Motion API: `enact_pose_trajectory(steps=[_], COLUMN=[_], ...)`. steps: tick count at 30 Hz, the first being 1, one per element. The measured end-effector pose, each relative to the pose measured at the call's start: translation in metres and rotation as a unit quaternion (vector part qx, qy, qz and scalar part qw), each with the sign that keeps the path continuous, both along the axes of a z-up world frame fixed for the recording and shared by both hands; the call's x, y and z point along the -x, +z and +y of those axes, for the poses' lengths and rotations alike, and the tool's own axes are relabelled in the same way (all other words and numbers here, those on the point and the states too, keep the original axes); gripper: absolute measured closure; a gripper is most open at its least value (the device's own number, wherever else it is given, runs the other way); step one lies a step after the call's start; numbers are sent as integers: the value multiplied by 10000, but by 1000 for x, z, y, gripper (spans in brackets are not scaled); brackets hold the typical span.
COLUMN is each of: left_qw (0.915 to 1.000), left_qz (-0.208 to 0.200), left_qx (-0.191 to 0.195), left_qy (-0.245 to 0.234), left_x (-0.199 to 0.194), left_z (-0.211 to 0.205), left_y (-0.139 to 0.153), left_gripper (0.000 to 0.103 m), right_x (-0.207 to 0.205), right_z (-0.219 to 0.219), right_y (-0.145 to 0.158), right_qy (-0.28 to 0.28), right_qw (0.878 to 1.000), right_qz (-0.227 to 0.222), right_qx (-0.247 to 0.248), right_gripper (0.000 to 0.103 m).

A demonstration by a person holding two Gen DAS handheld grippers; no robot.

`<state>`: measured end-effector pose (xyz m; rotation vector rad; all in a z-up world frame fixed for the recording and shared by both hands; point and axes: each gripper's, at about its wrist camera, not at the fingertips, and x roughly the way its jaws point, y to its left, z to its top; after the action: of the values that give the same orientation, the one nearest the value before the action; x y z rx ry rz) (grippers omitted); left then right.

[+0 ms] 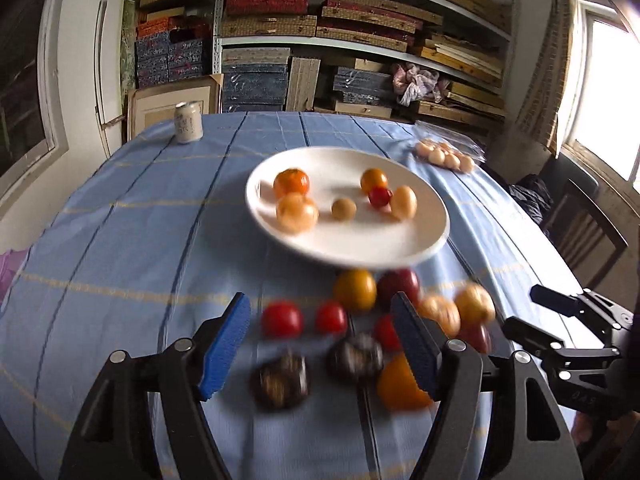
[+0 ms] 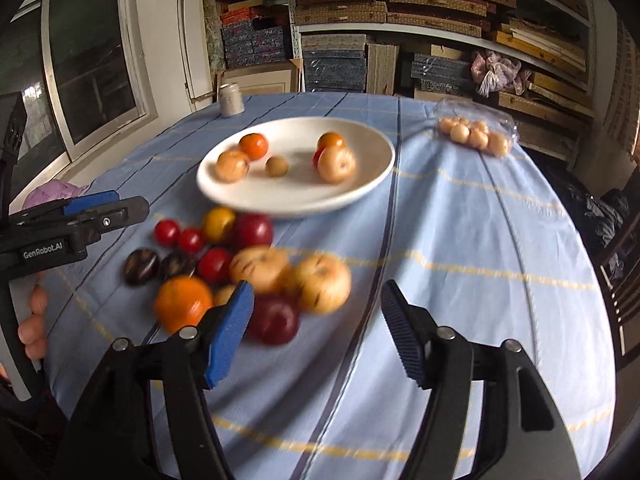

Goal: Organize fruits
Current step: 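Move the right tool to a red apple and close it around the apple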

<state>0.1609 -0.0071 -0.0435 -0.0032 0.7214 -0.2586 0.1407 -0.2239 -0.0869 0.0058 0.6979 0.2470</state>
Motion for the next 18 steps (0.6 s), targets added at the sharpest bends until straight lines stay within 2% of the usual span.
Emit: enact_pose_trajectory(steps=[2,4,6,9,13,15,18], left_qw=[9999,9998,9996,9997,9986,9988,9985], left_qz=[79,144,63,-62,-350,-368,-421], left_qx=[39,-87,-270,-234,-323,-234,-312], left_qy=[-68,-98,-49,-8,221,207,178], left_x=[17,31,44,56,57,55,55], left_z=[0,-4,-4,1,8,8,6], left_y=[-11,-22,-31,-36,-40,-41,-40], left_gripper=[30,30,30,30,30,30,30], right_x=[9,14,16,18,12,6,0], right_z=[9,14,15,17,18,16,15], right_y=[-8,-15,-20,-23,-25,-26,-25], right_qy=[23,-33,-71,-107,-112,-158,-278], right_qw=[10000,9998,9999,9999,9996,9990,9987], right_qz=[6,22,84,100,222,351,368], right_qx=[85,170,70,-42,-164,-247,-210], right_gripper=[41,41,41,41,41,41,41])
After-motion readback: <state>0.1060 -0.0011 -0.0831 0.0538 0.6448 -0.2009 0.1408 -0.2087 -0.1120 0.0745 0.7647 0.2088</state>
